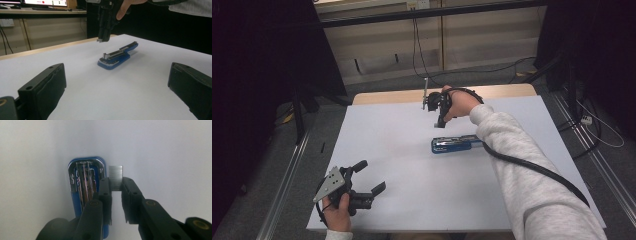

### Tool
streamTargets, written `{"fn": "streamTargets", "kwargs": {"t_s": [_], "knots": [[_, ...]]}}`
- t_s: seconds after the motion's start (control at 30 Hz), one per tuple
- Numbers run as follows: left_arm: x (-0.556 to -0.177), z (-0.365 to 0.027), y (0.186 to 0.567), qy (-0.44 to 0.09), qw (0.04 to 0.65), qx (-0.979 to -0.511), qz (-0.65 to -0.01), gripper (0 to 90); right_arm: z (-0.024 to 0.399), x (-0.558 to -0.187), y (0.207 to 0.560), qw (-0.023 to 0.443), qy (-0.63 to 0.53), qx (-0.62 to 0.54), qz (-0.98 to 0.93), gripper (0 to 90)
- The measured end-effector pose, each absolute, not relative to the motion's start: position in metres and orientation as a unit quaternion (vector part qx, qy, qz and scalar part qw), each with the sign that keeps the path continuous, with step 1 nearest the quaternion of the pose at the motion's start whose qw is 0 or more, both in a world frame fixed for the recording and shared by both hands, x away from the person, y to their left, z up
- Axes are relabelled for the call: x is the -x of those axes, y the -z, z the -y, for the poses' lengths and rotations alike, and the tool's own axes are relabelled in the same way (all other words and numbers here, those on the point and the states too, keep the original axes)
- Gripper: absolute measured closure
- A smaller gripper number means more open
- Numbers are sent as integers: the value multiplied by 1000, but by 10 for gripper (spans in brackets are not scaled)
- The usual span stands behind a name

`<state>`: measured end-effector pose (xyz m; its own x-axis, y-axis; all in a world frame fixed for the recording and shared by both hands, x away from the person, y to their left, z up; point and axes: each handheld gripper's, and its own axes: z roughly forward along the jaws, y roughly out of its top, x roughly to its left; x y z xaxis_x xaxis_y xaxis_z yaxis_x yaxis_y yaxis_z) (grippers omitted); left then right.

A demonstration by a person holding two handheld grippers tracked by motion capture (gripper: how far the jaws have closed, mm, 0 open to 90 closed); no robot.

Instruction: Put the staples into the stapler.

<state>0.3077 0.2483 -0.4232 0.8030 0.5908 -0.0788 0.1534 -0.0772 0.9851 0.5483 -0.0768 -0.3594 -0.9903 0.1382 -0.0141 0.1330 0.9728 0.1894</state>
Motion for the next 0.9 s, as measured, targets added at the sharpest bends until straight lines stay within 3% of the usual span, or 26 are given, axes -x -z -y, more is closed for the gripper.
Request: {"fn": "streamTargets", "kwargs": {"t_s": [0.9], "knots": [[-310,-246,423,-183,623,-716,-258,19,78,-538,361,2,-93,-67,-993,787]]}}
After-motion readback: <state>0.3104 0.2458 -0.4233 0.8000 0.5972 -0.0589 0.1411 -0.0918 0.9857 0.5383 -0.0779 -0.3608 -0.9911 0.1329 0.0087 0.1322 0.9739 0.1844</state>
